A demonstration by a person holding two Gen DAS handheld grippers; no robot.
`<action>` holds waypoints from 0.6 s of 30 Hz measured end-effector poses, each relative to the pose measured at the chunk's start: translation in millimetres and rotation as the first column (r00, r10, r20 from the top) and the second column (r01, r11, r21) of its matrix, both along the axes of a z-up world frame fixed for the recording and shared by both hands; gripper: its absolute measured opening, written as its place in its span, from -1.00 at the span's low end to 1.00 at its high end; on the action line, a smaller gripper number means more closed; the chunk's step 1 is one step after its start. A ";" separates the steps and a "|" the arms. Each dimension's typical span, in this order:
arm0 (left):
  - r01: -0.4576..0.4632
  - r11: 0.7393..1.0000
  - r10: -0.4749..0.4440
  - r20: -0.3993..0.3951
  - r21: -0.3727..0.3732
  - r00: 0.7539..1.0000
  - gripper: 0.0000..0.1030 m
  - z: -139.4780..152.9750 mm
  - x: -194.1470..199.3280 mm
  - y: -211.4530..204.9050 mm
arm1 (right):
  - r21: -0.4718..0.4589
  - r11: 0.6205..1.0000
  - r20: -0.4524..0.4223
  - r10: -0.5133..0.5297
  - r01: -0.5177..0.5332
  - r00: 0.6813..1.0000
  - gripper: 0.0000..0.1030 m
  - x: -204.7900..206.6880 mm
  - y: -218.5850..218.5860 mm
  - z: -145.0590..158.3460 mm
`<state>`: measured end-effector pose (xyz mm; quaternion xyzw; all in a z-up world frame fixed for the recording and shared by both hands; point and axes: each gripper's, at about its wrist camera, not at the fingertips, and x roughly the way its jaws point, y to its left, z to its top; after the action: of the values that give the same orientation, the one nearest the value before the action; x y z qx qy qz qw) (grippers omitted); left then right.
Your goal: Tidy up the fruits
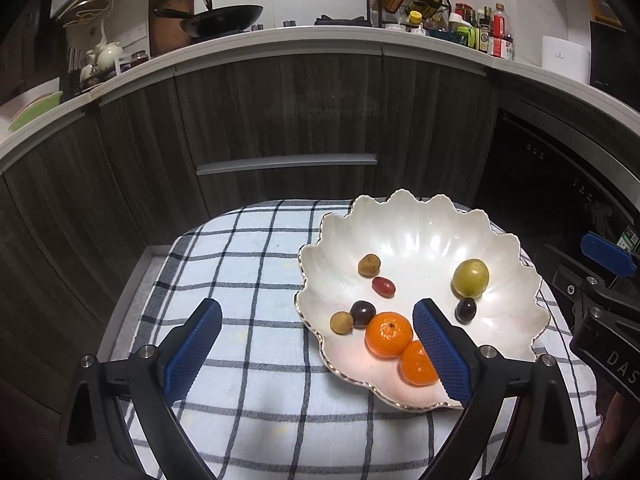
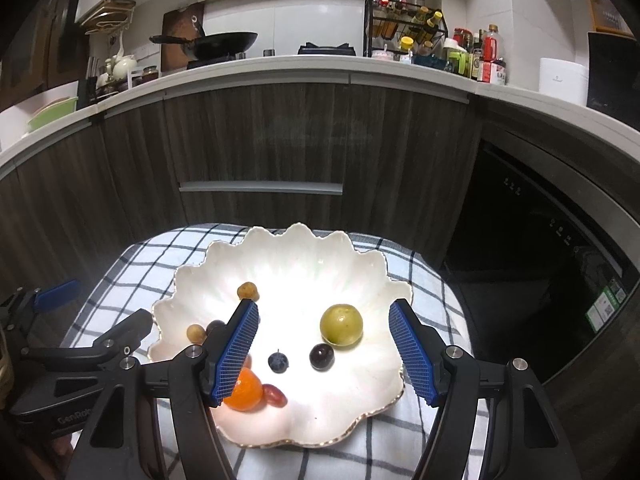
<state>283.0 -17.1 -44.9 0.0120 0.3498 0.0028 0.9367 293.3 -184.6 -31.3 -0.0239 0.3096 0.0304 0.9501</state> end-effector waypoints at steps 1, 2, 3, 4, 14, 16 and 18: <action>-0.002 1.000 0.002 0.001 0.000 1.000 0.92 1.4 -2.2 0.5 | -0.002 1.000 0.002 -0.003 0.003 1.000 0.34 -2.1 0.1 1.4; -0.006 1.000 0.006 0.003 0.000 1.000 0.94 2.7 -4.9 1.2 | -0.004 1.000 0.003 -0.005 0.005 1.000 0.34 -4.2 0.1 2.5; -0.010 1.000 0.010 0.004 -0.001 1.000 0.95 3.9 -7.8 1.8 | -0.006 1.000 0.004 -0.007 0.007 1.000 0.34 -7.0 -0.1 3.3; -0.012 1.000 0.012 0.006 -0.002 1.000 0.96 4.8 -10.3 2.4 | -0.009 1.000 0.005 -0.010 0.010 1.000 0.34 -9.2 0.0 4.2; -0.044 0.999 0.044 0.015 0.005 0.999 0.96 11.5 -41.8 7.4 | -0.010 0.999 0.026 -0.031 0.031 0.999 0.50 -36.8 -3.2 12.3; -0.049 0.999 0.049 0.018 0.005 0.999 0.96 12.2 -47.8 8.4 | -0.009 0.999 0.027 -0.030 0.031 0.999 0.50 -42.8 -2.9 13.2; -0.050 0.999 0.050 0.019 0.003 0.999 0.96 12.4 -53.6 8.1 | -0.006 1.000 0.029 -0.030 0.030 0.999 0.50 -48.5 -1.9 13.9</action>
<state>229.4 -9.0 -32.5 0.0048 0.3410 0.0269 0.9397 244.8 -186.5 -17.4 -0.0228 0.2963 0.0147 0.9547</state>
